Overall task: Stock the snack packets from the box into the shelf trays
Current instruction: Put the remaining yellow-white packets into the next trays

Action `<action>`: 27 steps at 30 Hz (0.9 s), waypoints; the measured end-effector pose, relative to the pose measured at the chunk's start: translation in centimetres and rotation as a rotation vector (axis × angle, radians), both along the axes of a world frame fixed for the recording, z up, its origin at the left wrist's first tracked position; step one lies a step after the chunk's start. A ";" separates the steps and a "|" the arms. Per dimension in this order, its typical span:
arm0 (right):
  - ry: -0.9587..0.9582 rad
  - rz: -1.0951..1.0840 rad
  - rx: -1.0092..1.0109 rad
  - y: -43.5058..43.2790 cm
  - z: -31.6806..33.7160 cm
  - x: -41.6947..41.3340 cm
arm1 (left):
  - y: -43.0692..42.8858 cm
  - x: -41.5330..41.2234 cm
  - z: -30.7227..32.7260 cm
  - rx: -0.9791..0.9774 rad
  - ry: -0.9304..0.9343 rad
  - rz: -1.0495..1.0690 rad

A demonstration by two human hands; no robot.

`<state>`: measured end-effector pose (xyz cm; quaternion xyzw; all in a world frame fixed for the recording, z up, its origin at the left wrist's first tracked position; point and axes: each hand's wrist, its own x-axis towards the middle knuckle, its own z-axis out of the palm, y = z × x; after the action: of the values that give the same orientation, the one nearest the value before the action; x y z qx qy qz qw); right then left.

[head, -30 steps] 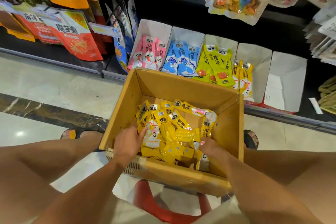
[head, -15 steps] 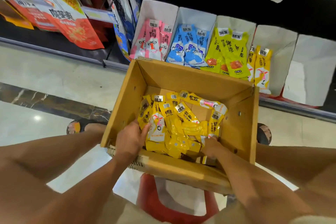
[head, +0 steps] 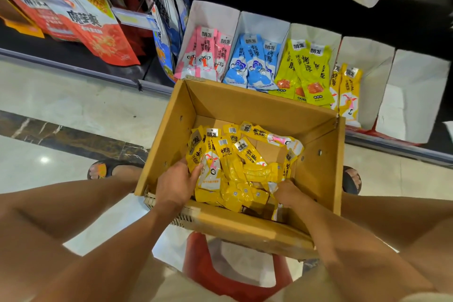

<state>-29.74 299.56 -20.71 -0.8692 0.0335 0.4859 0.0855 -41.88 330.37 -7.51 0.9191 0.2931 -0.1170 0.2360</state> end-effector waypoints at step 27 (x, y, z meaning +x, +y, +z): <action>-0.483 -0.314 0.979 6.5 34.6 4.9 | 2.0 10.0 16.0 -0.841 -0.180 0.075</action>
<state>-24.82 306.09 13.91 -0.7991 -0.0872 0.2138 0.5550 -31.84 332.38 8.51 0.7383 0.2314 -0.1368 0.6186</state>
